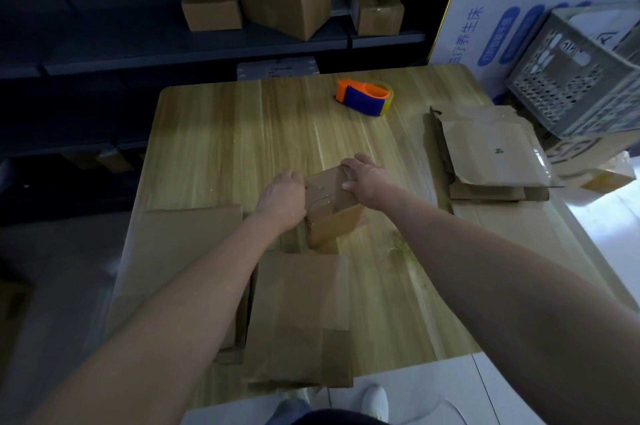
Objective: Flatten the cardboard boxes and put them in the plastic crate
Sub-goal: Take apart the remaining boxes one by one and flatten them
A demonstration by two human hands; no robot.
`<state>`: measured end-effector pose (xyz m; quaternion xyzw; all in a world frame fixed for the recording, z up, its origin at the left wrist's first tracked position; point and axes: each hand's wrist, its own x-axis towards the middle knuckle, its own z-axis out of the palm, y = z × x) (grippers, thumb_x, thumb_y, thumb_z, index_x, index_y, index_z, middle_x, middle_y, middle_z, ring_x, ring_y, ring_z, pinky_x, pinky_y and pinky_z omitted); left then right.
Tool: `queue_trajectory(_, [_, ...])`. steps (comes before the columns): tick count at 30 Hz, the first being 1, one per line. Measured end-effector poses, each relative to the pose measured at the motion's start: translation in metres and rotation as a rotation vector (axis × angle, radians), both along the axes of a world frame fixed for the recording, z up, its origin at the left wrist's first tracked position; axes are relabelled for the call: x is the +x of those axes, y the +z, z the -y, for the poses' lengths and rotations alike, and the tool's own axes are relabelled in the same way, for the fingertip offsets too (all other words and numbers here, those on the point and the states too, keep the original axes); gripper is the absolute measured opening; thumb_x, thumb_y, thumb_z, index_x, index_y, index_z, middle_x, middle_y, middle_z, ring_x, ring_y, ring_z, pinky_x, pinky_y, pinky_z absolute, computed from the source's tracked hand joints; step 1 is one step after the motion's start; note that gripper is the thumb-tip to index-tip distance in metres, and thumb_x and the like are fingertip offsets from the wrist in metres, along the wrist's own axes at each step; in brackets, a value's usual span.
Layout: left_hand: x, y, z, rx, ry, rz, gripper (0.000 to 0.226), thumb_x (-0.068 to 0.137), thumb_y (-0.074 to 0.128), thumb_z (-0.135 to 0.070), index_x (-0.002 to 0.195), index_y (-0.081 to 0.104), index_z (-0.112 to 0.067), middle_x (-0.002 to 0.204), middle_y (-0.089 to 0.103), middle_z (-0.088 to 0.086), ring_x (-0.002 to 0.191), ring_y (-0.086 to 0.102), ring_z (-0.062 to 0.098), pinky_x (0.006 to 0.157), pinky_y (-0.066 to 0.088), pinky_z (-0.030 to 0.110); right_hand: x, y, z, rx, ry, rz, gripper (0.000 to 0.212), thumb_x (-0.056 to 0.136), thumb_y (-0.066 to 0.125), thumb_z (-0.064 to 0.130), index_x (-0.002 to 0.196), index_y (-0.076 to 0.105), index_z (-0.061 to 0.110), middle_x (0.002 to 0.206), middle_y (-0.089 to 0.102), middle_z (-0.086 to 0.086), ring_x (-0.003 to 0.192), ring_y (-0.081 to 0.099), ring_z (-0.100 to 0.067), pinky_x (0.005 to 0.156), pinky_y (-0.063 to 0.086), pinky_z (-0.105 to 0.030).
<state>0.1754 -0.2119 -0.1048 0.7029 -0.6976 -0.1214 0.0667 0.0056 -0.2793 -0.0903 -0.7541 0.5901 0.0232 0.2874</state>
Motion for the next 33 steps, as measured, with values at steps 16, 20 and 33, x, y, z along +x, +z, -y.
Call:
queue_trajectory(16, [0.02,-0.007,-0.018,0.314,0.133,-0.706,0.097,0.057,0.083,-0.051,0.137,0.031,-0.035,0.142,0.026,-0.004,0.128,0.03,0.016,0.106,0.031,0.042,-0.001,0.001,0.001,0.005,0.02,-0.049,0.053,0.098,0.047,0.029,0.147,0.026,0.035,0.158,0.01,0.007,0.144,0.007,-0.033,0.114,0.021,-0.053])
queue_trajectory(20, [0.016,-0.017,-0.026,0.364,0.072,-0.718,0.128,0.055,0.089,-0.036,0.147,0.0,-0.038,0.155,0.004,-0.006,0.141,0.012,0.02,0.112,0.02,0.045,-0.007,0.001,-0.002,-0.021,0.048,0.007,0.054,0.098,0.047,0.034,0.148,0.026,0.031,0.159,0.011,0.002,0.143,0.018,-0.028,0.113,0.022,-0.043])
queue_trajectory(33, [0.02,0.017,0.011,0.372,0.889,-1.628,0.056,0.063,0.062,-0.062,0.096,0.059,-0.017,0.1,0.062,0.018,0.093,0.061,0.037,0.065,0.055,0.049,-0.041,0.053,-0.015,0.037,-0.432,0.709,0.073,0.087,0.053,0.059,0.144,0.036,0.017,0.141,0.044,-0.006,0.124,0.045,-0.023,0.095,0.036,-0.034])
